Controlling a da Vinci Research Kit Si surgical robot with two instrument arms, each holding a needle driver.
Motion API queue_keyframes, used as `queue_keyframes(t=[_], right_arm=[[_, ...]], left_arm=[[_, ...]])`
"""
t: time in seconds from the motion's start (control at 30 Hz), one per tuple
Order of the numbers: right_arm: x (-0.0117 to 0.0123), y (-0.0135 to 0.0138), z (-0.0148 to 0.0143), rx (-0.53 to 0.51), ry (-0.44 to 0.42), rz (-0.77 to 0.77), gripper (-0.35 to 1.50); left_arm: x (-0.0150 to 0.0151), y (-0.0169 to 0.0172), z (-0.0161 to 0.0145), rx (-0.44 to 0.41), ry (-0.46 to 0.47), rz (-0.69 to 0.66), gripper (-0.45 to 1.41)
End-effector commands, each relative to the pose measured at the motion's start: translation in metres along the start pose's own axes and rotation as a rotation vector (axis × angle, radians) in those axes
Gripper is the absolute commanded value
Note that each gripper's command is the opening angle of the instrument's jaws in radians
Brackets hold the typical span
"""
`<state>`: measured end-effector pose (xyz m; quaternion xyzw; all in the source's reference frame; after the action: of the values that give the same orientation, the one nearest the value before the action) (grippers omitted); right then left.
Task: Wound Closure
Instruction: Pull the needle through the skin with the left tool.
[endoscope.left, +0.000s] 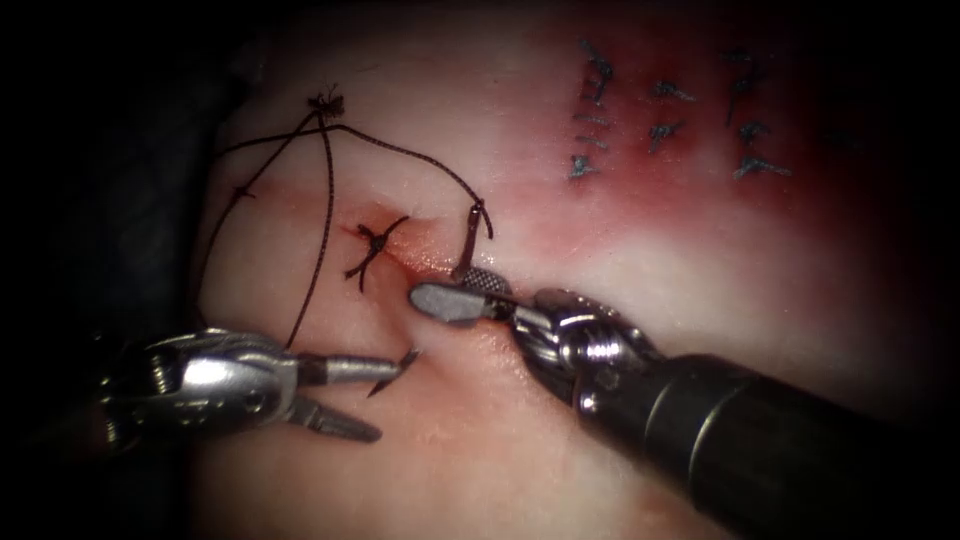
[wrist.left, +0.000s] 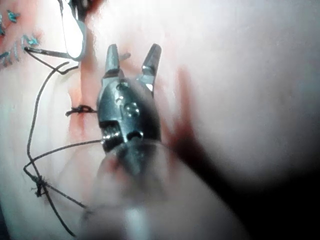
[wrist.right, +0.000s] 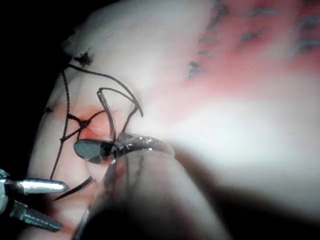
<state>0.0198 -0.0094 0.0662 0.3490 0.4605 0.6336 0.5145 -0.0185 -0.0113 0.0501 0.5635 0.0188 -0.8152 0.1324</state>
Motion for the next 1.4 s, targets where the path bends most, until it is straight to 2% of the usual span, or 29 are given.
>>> queue_keyframes(t=[0.03,0.33,0.57,0.77,1.23,1.4], right_arm=[[0.0004,0.0009,-0.0002,0.002,-0.005,-0.002,1.28],[0.0006,0.003,-0.004,0.024,-0.048,-0.026,1.25],[0.0005,0.0034,-0.0059,0.031,-0.055,-0.02,1.2],[0.0006,0.0035,-0.0062,0.035,-0.046,-0.015,1.17],[0.0002,0.0033,-0.0062,0.046,-0.027,-0.003,1.15],[0.0003,0.0033,-0.0062,0.049,-0.022,-0.002,1.13]], left_arm=[[-0.0006,-0.0007,0.0006,-0.003,0.007,0.012,0.69],[-0.0028,-0.0013,-0.0001,-0.007,0.006,0.036,0.73],[-0.0032,-0.0017,0.001,-0.002,0.008,0.042,0.74],[-0.0033,-0.0024,0.0021,-0.004,0.028,0.044,0.75],[-0.0069,-0.0016,0.0055,0.008,0.025,0.005,0.75],[-0.0067,-0.0018,0.0056,0.029,0.041,-0.01,0.66]])
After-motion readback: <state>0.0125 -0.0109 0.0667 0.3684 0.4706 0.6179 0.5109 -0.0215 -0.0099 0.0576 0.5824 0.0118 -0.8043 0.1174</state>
